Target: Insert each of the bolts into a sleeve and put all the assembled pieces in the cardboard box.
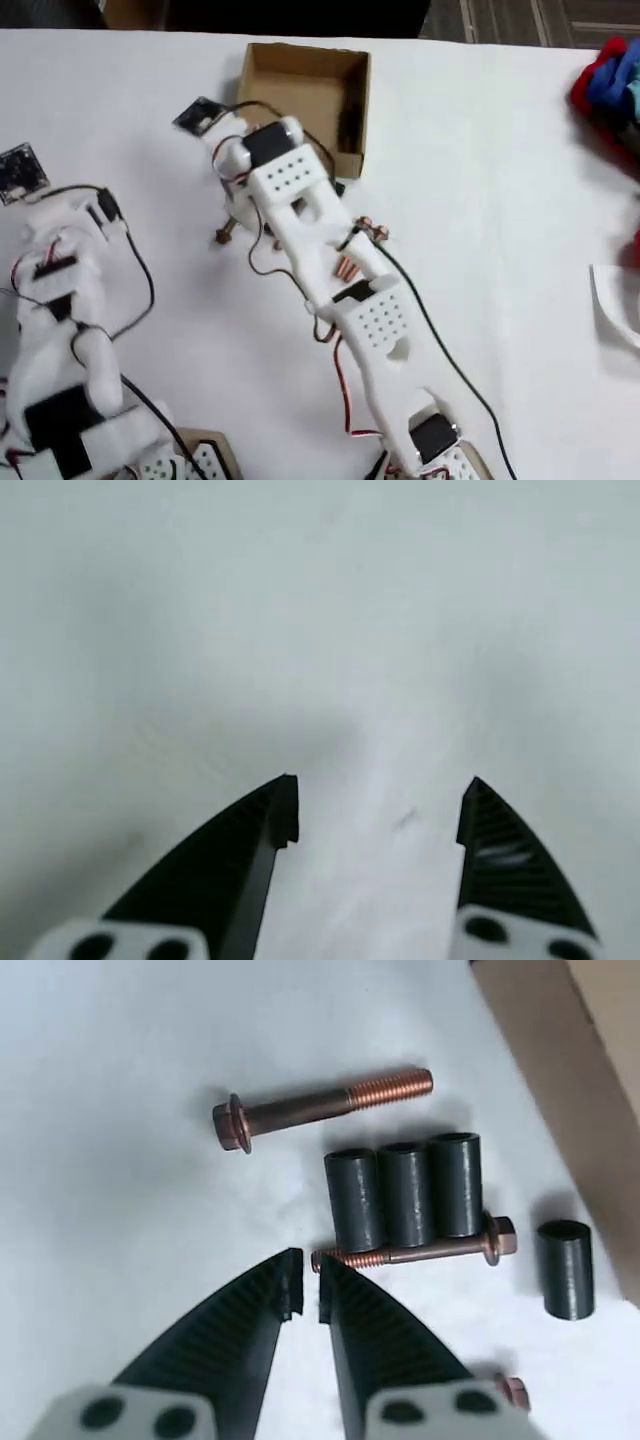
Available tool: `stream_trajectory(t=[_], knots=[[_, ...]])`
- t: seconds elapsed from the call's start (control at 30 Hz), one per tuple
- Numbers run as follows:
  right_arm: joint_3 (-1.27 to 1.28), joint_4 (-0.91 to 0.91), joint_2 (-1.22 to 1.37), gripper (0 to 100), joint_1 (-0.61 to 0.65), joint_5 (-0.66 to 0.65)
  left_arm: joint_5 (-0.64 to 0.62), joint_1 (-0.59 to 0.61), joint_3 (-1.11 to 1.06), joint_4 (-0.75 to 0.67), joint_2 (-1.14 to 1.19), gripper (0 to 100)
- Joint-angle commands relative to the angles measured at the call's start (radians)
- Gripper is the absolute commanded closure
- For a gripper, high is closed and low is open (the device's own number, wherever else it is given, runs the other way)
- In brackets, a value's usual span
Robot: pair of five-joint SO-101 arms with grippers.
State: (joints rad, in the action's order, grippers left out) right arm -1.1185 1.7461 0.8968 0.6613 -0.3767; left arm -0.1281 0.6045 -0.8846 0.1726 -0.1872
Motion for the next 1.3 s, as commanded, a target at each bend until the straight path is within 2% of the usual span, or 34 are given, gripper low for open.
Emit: stream_trajectory(t=[0.0,0.13,0.53,0.77,0.87,1.07,1.27], knots=[[-0.006,0.022,-0.007,97.5,0.010,-0.066,0.002,0.021,0.142,0.097,0.066,73],[-0.028,0.010,0.088,97.5,0.002,-0.098,0.002,0.025,0.200,0.152,0.112,73],[-0.229,0.002,0.325,97.4,-0.012,-0.147,0.002,0.021,0.203,0.160,0.115,73],[-0.327,0.002,0.343,97.4,-0.010,-0.166,0.002,0.020,0.203,0.160,0.115,73],[-0.327,0.002,0.346,97.4,-0.008,-0.216,0.002,0.020,0.203,0.160,0.115,73],[-0.322,0.002,0.344,97.3,-0.013,-0.222,0.002,0.020,0.203,0.160,0.115,73],[-0.330,0.010,0.334,90.6,-0.002,-0.218,0.002,0.020,0.203,0.160,0.115,73]])
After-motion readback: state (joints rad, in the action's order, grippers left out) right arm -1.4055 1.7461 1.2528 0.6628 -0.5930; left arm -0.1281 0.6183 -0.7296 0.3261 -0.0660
